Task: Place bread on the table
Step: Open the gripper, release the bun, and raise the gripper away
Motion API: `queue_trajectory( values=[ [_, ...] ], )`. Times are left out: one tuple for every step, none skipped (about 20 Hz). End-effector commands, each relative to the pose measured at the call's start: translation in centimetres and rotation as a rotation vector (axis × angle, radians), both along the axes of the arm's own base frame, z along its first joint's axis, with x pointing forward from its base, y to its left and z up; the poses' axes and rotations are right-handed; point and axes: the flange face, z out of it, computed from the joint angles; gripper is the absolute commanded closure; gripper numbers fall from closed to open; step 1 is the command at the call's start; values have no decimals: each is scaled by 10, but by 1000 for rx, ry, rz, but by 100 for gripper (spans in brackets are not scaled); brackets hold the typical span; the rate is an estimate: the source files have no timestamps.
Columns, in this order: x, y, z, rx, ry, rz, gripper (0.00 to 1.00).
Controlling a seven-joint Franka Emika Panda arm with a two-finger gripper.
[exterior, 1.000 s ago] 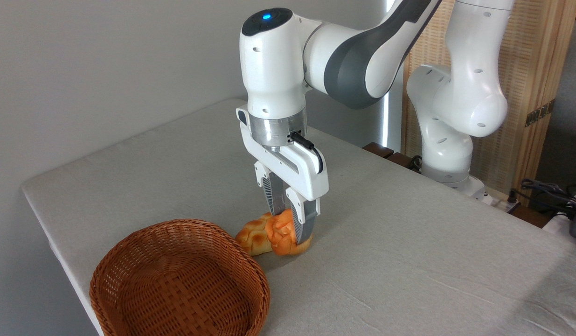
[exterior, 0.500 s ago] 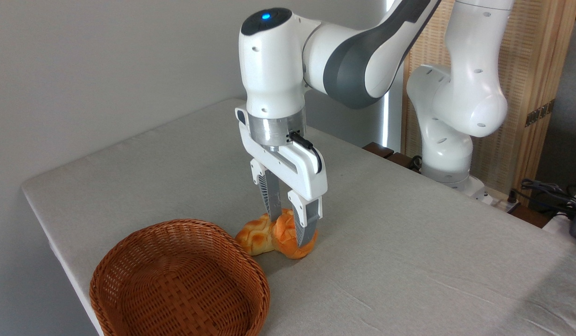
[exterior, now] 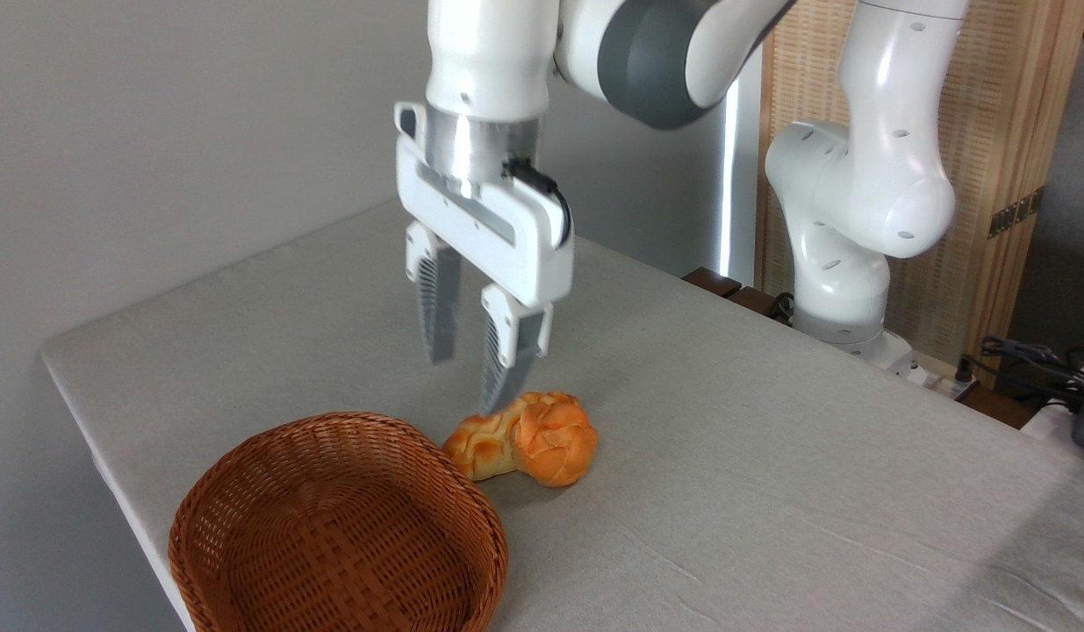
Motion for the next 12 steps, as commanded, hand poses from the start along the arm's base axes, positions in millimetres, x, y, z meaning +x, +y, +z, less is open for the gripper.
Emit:
queue_trajectory(
  values=[
    [22,-12,16,-15,-29,-3,0],
    [31,-14,14,-9,-26,5,0],
    [38,-20,9,-2,-15,16,0],
    [41,-26,5,6,-6,19,0],
    [47,-35,0,12,3,37,0],
    [56,-39,-1,13,5,58,0],
    [62,-40,-2,14,6,77,0],
    [66,-41,1,12,2,91,0],
    [67,-41,2,11,0,97,0],
    [67,-40,3,6,2,112,0],
    [67,-40,2,6,5,115,0],
    [67,-39,3,6,8,116,0]
  ],
)
